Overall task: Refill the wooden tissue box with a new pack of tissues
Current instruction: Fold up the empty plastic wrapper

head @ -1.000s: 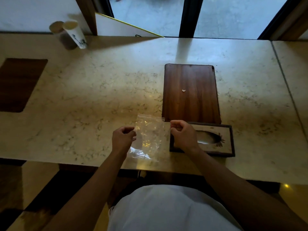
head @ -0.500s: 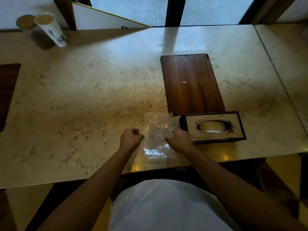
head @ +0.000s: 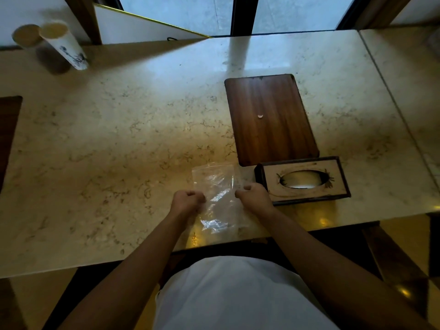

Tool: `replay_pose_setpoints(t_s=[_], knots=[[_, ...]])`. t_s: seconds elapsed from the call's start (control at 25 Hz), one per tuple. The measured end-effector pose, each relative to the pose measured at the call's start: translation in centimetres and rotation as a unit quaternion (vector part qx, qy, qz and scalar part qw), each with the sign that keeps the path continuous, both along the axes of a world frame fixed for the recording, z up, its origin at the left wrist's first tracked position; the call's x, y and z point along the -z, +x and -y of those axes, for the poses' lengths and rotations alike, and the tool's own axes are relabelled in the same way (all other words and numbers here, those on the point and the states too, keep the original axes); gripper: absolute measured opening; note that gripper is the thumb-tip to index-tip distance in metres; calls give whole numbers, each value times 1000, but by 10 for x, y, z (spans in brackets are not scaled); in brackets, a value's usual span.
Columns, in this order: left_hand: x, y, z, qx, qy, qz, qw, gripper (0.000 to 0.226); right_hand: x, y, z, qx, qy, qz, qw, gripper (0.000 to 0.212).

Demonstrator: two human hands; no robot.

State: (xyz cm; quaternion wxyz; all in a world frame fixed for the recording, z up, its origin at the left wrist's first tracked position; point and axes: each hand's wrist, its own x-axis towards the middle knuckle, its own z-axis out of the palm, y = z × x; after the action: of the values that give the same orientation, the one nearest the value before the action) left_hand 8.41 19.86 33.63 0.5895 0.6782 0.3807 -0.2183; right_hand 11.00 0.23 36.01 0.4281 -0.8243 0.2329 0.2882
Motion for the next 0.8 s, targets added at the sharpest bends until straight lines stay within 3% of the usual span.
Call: replay_pose_setpoints(t_s=[0.12,0.24,0.32,0.48,0.68,0.8], knots=[[-4,-7,-3,-23,-52,-12,998,4,3,1,2,25,43,-31,998,9],[-11,-15,-5,-61,-88,-17,994,4,3,-6,-2,108,157,-101,976,2],[-14,-18,-7,-75,-108,-11,991,10,3,-11,-4,119,203,-109,966,18],[-15,-24,-9,-88,-129,18,988,26,5,-21,0,72,205,-72,973,26],[-15,-28,-7,-37,-197,47,978,23,-3,-31,15,80,200,-5,976,8],[-10,-31,-3,17,-221,47,974,20,-8,-42,32,95,182,43,978,9]])
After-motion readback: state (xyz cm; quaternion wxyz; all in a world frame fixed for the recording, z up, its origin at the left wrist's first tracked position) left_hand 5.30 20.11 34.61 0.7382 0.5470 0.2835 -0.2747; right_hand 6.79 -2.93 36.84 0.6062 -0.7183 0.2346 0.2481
